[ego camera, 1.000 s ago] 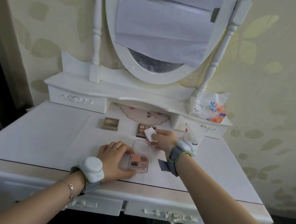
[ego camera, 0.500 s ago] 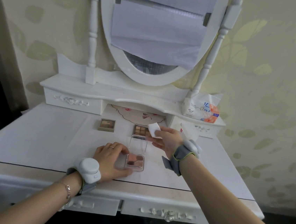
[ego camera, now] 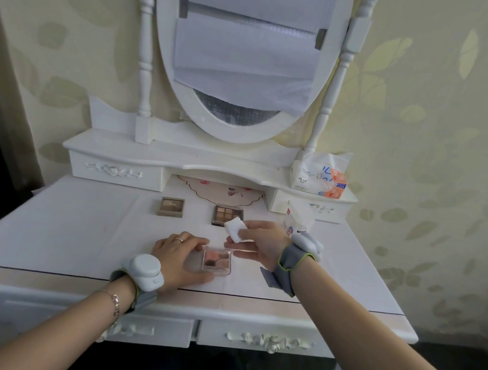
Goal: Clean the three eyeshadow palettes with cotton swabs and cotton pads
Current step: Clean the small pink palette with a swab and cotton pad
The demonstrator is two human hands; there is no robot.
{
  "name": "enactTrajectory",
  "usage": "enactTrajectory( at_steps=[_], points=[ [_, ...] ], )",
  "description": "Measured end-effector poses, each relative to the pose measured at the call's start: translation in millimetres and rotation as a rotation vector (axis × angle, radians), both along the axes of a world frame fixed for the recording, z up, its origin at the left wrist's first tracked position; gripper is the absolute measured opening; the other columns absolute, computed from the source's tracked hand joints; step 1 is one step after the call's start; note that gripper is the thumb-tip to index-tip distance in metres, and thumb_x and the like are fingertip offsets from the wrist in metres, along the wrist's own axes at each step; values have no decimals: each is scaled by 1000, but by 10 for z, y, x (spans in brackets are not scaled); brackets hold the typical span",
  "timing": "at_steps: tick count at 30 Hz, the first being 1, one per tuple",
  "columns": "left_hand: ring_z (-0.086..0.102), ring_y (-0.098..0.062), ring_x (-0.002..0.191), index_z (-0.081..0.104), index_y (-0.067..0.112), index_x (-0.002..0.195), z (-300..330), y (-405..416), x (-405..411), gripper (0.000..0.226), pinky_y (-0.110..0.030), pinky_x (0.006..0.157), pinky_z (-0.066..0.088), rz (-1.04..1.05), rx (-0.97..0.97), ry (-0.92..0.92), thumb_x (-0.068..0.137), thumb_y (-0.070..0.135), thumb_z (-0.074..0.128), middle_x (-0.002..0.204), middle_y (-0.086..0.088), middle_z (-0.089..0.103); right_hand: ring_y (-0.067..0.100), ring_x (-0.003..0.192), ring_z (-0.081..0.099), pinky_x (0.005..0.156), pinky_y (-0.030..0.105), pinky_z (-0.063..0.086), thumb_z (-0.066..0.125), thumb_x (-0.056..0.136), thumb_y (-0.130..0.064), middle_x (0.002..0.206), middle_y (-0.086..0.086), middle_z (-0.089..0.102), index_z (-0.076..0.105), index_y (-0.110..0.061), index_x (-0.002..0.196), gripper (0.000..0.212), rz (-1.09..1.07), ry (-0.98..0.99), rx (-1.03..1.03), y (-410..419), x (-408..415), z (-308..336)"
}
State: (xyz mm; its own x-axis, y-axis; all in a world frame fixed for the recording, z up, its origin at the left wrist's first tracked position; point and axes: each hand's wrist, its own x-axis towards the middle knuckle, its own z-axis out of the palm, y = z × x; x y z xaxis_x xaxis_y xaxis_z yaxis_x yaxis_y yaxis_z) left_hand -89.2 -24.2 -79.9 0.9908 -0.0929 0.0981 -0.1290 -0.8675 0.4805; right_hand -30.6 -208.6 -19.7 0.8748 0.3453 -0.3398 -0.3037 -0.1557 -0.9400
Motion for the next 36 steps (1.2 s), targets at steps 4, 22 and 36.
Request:
enactTrajectory(
  at_steps=[4,22,36],
  points=[
    [43,-9,116,43,35,129,-23,-11,-5,99,-26,101,26,19,-35,-33,41,80,35,106,20,42,12,62,69,64,24,51,48,90,3,80,9,67,63,-11,99,23,19,-14,-34,6,-50,-68],
    [42,-3,105,53,49,115,53,16,88,108,-24,99,26,12,-98,63,22,101,31,107,23,43,3,52,65,57,19,53,47,91,4,56,-3,68,63,-8,101,22,68,-39,-95,43,-86,-122],
    [39,-5,118,49,45,121,13,5,91,95,-23,98,19,10,-65,74,33,83,45,117,22,40,10,61,52,57,17,41,55,85,2,68,1,63,71,-11,91,22,-5,-246,-169,-1,-37,-287]
  ],
)
